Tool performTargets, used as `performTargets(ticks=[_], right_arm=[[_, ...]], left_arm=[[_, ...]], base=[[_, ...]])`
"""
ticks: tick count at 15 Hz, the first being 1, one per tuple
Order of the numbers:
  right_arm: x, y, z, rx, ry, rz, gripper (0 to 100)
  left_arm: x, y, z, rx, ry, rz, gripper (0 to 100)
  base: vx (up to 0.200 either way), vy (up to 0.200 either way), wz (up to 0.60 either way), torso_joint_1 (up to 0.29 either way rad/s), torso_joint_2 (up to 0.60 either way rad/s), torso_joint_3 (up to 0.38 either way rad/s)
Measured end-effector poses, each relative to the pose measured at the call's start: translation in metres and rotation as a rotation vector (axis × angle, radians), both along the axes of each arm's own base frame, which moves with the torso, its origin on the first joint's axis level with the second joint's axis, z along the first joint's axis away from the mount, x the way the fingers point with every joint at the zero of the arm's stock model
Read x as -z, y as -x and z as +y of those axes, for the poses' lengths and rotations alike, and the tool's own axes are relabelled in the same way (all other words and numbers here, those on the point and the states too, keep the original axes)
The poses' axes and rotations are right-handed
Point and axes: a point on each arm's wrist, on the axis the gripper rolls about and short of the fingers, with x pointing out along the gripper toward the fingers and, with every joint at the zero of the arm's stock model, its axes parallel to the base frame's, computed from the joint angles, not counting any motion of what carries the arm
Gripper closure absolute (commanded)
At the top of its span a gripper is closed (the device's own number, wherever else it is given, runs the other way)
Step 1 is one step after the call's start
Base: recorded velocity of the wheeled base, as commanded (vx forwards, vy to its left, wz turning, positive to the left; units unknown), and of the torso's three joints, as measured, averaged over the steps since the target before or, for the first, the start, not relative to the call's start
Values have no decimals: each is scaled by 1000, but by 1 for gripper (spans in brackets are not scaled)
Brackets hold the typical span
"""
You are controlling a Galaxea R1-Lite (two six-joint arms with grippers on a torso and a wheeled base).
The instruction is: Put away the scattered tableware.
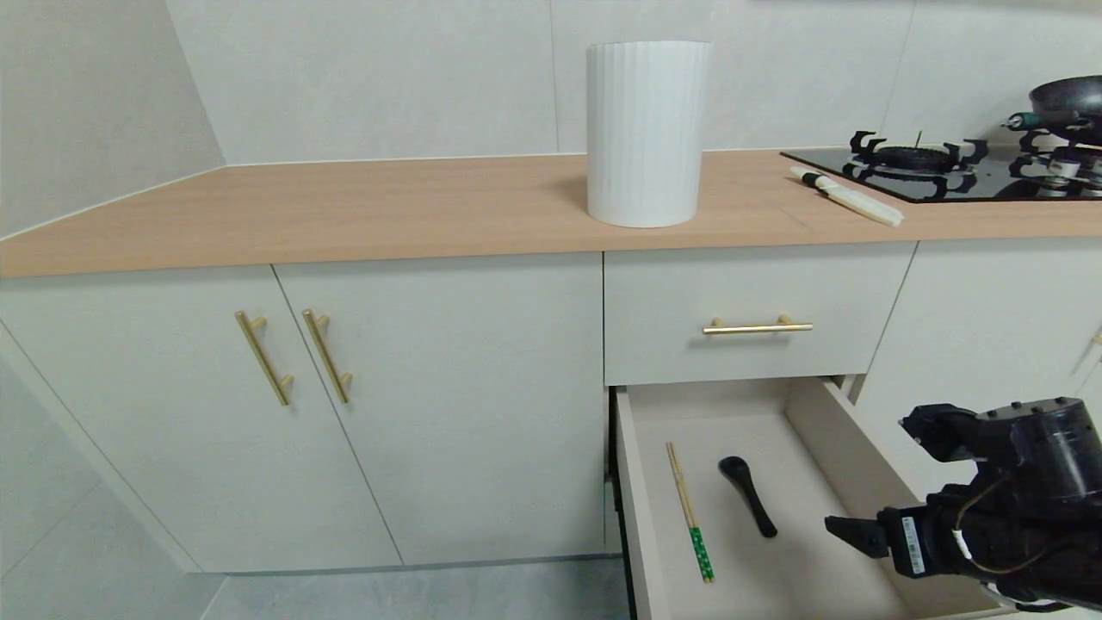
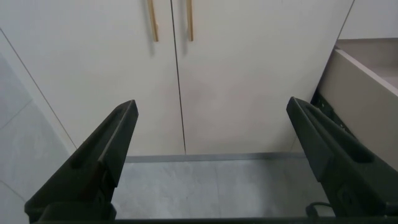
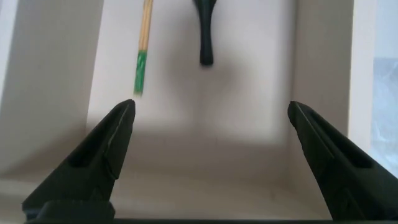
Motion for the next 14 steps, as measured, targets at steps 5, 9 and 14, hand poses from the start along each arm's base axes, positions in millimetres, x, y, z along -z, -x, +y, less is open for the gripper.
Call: performTargets(ticks=[5, 9, 14], right_arm=[[-12, 19, 5, -60, 1, -6, 0], [-13, 25, 7, -84, 6, 10, 0], [-10, 32, 12, -120, 27, 57, 0]], left_arm=[[0, 0, 0, -1, 3, 0, 0], [0, 0, 0, -1, 7, -1, 0], [0, 0, 0, -3, 7, 0, 0]], base=[[-80, 0, 0, 1, 1, 0], [-200, 0, 0, 2, 5, 2], [-120, 0, 0, 2, 1, 0]])
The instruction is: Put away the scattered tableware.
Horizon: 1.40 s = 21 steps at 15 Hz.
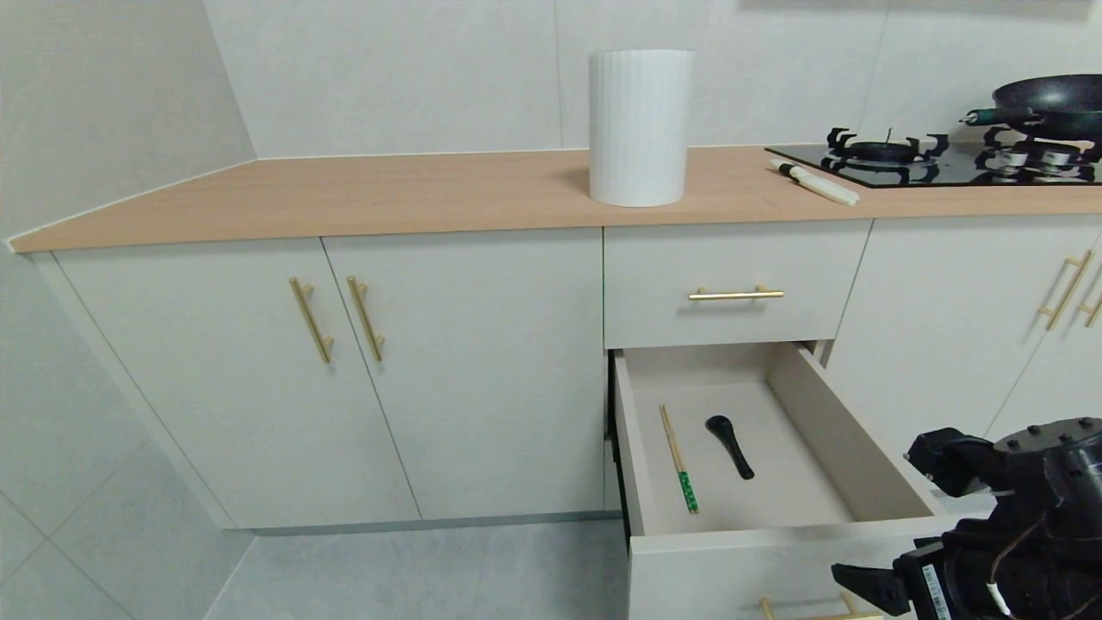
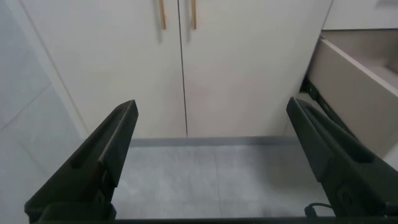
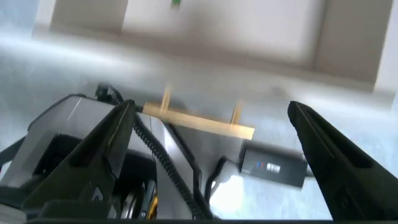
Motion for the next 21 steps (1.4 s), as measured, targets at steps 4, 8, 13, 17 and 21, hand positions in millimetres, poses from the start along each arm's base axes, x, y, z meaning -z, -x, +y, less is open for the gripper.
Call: performTargets(ticks=[4, 8, 13, 17, 21], right_arm=[[8, 4, 6, -40, 31, 66, 0], [24, -6, 13, -39, 58, 129, 0], [51, -28, 23, 11, 46, 155, 0], [61, -43, 22, 51, 30, 127, 0], [69, -60, 24, 98, 21, 45, 0]], left_arm=[[0, 0, 0, 0, -2, 0, 0], [0, 0, 0, 0, -2, 0, 0], [0, 0, 0, 0, -2, 0, 0], [0, 0, 0, 0, -2, 0, 0], [0, 0, 0, 0, -2, -1, 0]], base=[[0, 0, 0, 0, 0, 0], [0, 0, 0, 0, 0, 0], [0, 0, 0, 0, 0, 0], [0, 0, 0, 0, 0, 0], [0, 0, 0, 0, 0, 0]])
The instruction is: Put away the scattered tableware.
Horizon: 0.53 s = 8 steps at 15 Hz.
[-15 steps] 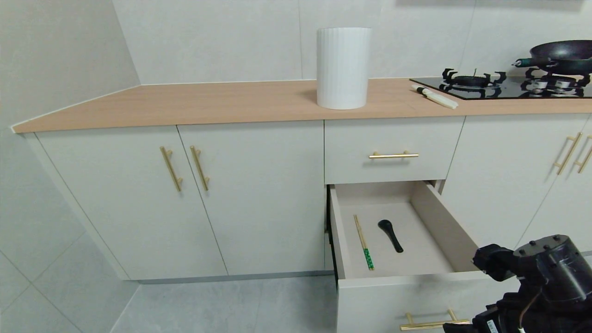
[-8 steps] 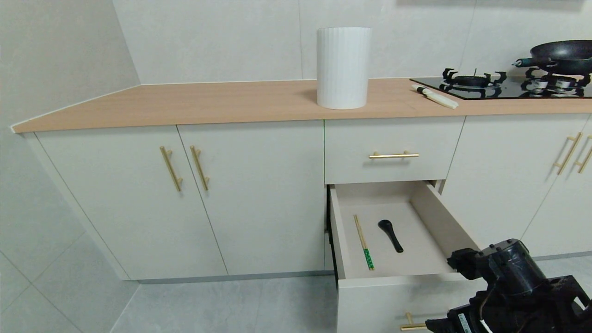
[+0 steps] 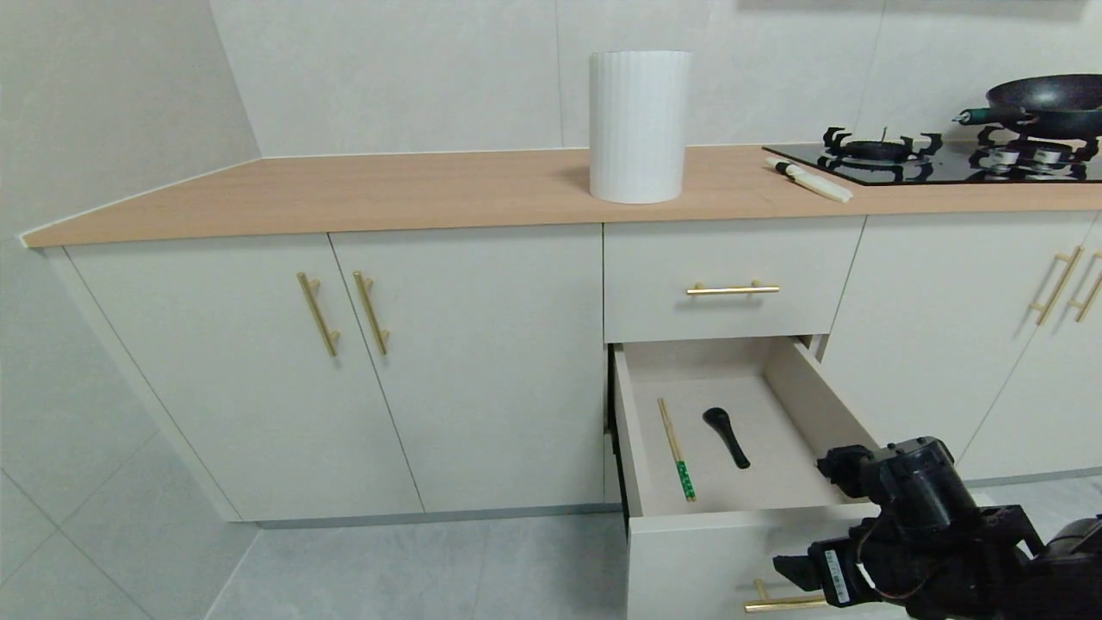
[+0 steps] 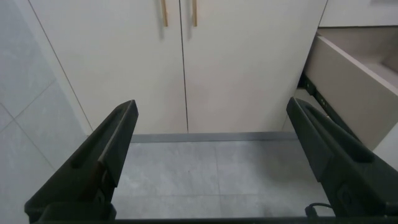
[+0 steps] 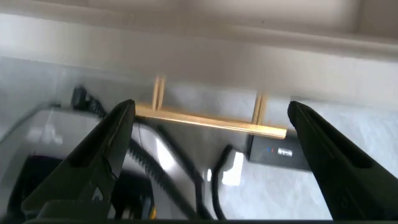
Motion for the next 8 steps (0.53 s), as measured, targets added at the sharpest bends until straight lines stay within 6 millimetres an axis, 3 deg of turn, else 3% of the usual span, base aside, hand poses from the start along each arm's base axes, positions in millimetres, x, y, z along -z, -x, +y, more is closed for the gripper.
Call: performTargets(ticks=[8], right_arm=[[3, -36, 5, 30, -27, -98, 0]], left_arm=[[0, 0, 0, 0, 0, 0, 0]], base=[[0, 0, 0, 0, 0, 0]])
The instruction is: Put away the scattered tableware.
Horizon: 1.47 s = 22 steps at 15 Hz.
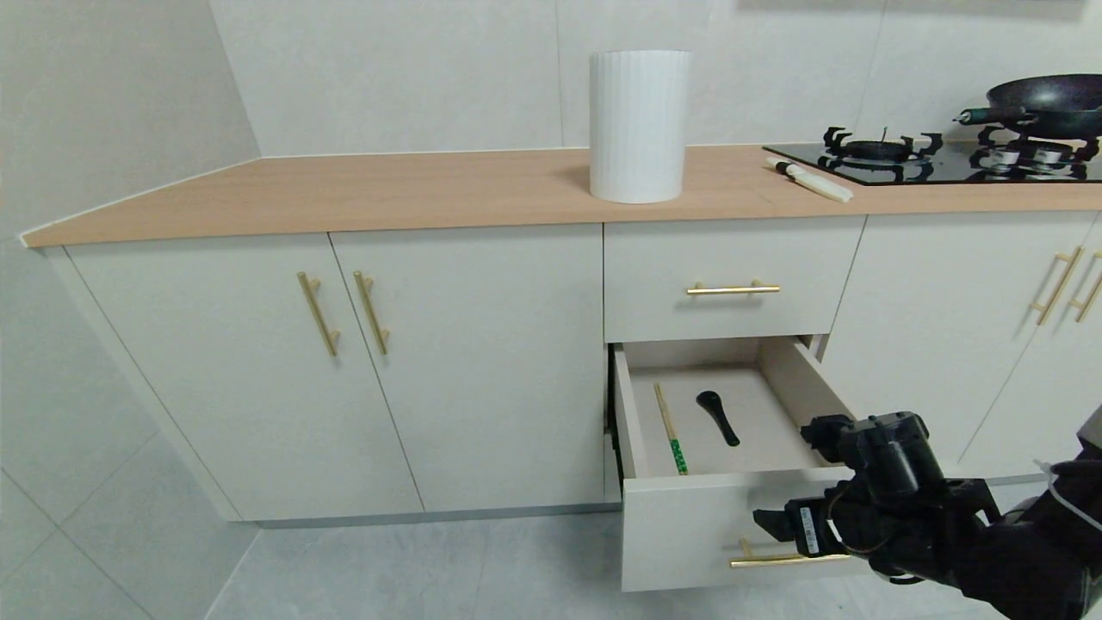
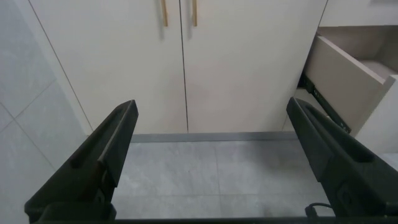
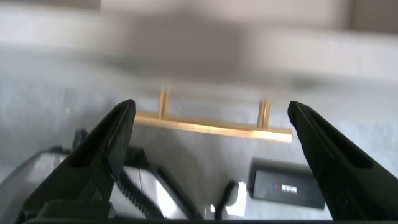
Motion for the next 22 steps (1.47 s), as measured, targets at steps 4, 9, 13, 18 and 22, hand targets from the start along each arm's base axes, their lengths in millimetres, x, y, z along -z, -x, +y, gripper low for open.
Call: performTargets(ticks=[4, 9, 13, 18, 22], right_arm=[[-3, -25, 8, 2, -17, -55, 0], [-2, -52, 7, 16, -5, -92, 0], [-6, -82, 9, 33, -8, -122, 0], [-6, -117, 15, 37, -8, -164, 0], [-1, -142, 18, 51, -20, -202, 0]], left_arm=[[0, 0, 0, 0, 0, 0, 0], [0, 0, 0, 0, 0, 0, 0], [0, 0, 0, 0, 0, 0, 0], [0, 0, 0, 0, 0, 0, 0], [0, 0, 0, 0, 0, 0, 0]], base=[[0, 0, 0, 0, 0, 0], [0, 0, 0, 0, 0, 0], [0, 0, 0, 0, 0, 0], [0, 0, 0, 0, 0, 0], [0, 0, 0, 0, 0, 0]])
